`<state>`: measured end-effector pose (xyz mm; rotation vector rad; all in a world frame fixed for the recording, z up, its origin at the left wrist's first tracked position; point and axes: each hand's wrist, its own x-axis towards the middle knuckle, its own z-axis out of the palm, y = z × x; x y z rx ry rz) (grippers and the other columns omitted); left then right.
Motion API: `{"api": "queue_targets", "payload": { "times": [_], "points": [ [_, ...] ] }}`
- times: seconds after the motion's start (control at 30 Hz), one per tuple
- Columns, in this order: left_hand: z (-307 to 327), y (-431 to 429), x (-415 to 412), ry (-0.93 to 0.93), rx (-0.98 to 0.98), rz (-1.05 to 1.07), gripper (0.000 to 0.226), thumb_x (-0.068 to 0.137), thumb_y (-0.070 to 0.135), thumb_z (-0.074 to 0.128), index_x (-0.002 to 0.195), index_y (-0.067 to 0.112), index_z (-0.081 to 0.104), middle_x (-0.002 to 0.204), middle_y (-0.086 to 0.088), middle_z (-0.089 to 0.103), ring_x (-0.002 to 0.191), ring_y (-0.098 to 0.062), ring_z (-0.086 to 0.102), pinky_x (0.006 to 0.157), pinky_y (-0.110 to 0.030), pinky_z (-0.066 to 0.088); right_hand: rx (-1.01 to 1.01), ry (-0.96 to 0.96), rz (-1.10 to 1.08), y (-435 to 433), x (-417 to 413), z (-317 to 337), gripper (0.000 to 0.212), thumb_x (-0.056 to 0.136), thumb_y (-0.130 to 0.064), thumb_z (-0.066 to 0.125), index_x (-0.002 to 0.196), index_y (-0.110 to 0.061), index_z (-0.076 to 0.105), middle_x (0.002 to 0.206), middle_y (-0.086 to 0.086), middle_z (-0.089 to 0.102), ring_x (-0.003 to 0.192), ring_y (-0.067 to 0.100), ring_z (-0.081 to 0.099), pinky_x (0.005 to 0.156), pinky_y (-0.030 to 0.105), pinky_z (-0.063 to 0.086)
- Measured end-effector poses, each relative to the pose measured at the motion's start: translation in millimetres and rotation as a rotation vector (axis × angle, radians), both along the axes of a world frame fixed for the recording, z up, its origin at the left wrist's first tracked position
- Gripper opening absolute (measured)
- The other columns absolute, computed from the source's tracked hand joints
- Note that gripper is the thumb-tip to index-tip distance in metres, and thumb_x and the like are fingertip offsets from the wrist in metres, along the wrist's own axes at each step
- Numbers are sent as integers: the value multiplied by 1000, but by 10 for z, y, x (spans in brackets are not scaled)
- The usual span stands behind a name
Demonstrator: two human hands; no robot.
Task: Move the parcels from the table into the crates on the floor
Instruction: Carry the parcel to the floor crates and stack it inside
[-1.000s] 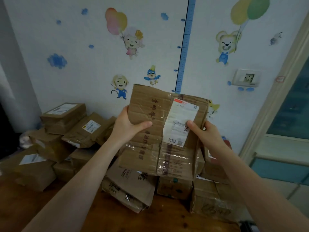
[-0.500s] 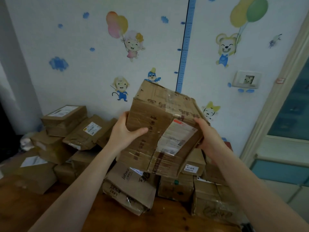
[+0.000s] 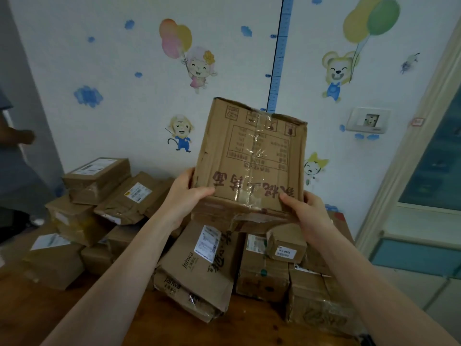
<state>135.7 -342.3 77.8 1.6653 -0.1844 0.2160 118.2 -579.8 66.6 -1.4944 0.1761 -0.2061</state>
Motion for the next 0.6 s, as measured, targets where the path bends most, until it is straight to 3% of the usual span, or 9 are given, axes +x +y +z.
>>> {"api": "queue_targets", "payload": {
  "times": [0.13,0.27,0.37,0.47,0.6],
  "points": [
    [58,6,19,-35,15,30,26,86,18,68,106,24,53,92,14,60,85,1,56,71,-17,45,-8,-28,12,-8,-19,-34,21,86,-14,66,105,-9,58,98,9,69,87,20,68,71,29,55],
    [32,-9,12,-74,67,50,29,85,11,69,108,20,53,92,12,60,84,2,58,62,-9,44,20,21,32,-18,-7,-34,28,83,-25,70,105,-12,58,100,8,68,90,22,67,78,38,56],
    [48,-7,-2,-94,92,42,32,84,15,71,108,23,52,95,15,59,86,3,57,65,-10,45,12,-19,-24,-7,3,-78,25,85,-22,67,107,-13,57,99,7,68,88,21,67,73,35,55],
    [116,-12,15,-35,34,20,36,80,27,74,110,22,55,99,12,62,90,-4,60,73,-19,49,-60,-113,-55,12,-3,-85,20,86,-21,67,104,-17,58,100,5,68,88,18,67,75,34,56],
    [45,-34,14,-92,-1,129,28,83,19,72,107,21,57,89,15,61,81,3,58,65,-12,46,-105,-182,-42,19,-23,-10,25,82,-25,72,103,-23,59,100,1,69,90,18,68,77,37,57]
  ]
}}
